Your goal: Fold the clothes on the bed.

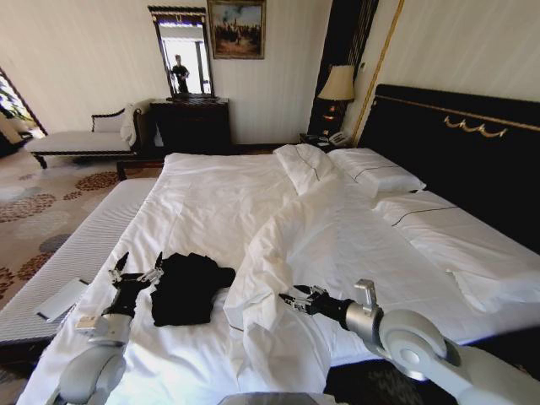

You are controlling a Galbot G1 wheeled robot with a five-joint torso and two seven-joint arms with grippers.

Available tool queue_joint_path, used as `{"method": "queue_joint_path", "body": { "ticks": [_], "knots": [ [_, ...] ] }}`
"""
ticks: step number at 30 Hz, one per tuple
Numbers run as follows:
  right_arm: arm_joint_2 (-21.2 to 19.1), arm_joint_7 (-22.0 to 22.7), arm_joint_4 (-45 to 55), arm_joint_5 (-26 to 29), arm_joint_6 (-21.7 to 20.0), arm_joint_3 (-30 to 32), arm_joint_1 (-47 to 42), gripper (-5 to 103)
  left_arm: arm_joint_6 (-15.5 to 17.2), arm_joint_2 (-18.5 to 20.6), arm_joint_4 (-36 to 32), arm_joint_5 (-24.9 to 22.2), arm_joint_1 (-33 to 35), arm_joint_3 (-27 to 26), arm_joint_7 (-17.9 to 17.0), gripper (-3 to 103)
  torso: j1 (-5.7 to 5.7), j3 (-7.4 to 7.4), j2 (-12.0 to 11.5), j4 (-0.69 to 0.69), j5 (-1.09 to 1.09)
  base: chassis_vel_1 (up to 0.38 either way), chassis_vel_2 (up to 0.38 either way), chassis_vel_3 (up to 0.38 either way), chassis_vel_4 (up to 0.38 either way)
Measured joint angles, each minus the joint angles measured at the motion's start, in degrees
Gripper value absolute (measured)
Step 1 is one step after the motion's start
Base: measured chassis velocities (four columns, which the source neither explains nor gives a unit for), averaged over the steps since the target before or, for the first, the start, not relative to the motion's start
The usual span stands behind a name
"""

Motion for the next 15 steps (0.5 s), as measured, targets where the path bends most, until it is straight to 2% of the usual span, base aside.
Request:
{"method": "queue_joint_path", "body": {
  "ticks": [3,5,6,7,10,13,14,15],
  "knots": [
    [0.20,0.02,0.15,0.01,0.07,0.07,-0.41,37,0.18,0.01,0.26,0.02,-0.54,0.34,-0.17,100,0.00,0.00,0.01,0.00,0.00,0.000,0.000,0.000,0.000],
    [0.28,0.01,0.13,-0.04,0.11,0.07,-0.45,37,0.18,0.01,0.35,0.02,-0.57,0.36,-0.18,100,-0.01,0.00,0.00,0.00,0.00,0.000,0.000,0.000,0.000],
    [0.46,-0.01,0.08,-0.10,0.14,0.06,-0.46,26,0.19,0.01,0.53,0.05,-0.59,0.39,-0.18,100,0.00,0.00,0.00,0.00,0.00,0.000,0.000,0.000,0.000],
    [0.56,-0.02,0.03,-0.12,0.16,0.00,-0.45,26,0.19,-0.01,0.65,0.07,-0.59,0.39,-0.19,100,0.00,0.00,0.00,0.00,0.00,0.000,0.000,0.000,0.000],
    [0.76,-0.06,-0.25,-0.32,0.28,-0.38,-0.27,9,0.16,-0.10,1.13,0.08,-0.59,0.37,-0.19,100,0.00,0.00,0.00,0.00,0.00,0.000,0.000,0.000,0.000],
    [0.78,-0.06,-0.28,-0.40,0.30,-0.43,-0.25,9,0.15,-0.10,1.20,0.06,-0.59,0.34,-0.19,100,0.00,0.00,0.00,0.00,0.00,0.000,0.000,0.000,0.000],
    [0.83,-0.11,-0.33,-0.67,0.37,-0.55,-0.23,2,0.11,-0.11,1.34,0.05,-0.59,0.29,-0.19,100,0.00,0.00,0.00,0.00,0.00,0.000,0.000,0.000,0.000],
    [0.85,-0.12,-0.34,-0.75,0.39,-0.56,-0.23,2,0.09,-0.11,1.40,0.05,-0.60,0.29,-0.19,100,0.00,0.00,0.01,0.00,0.00,0.000,0.000,0.000,0.000]
  ]
}}
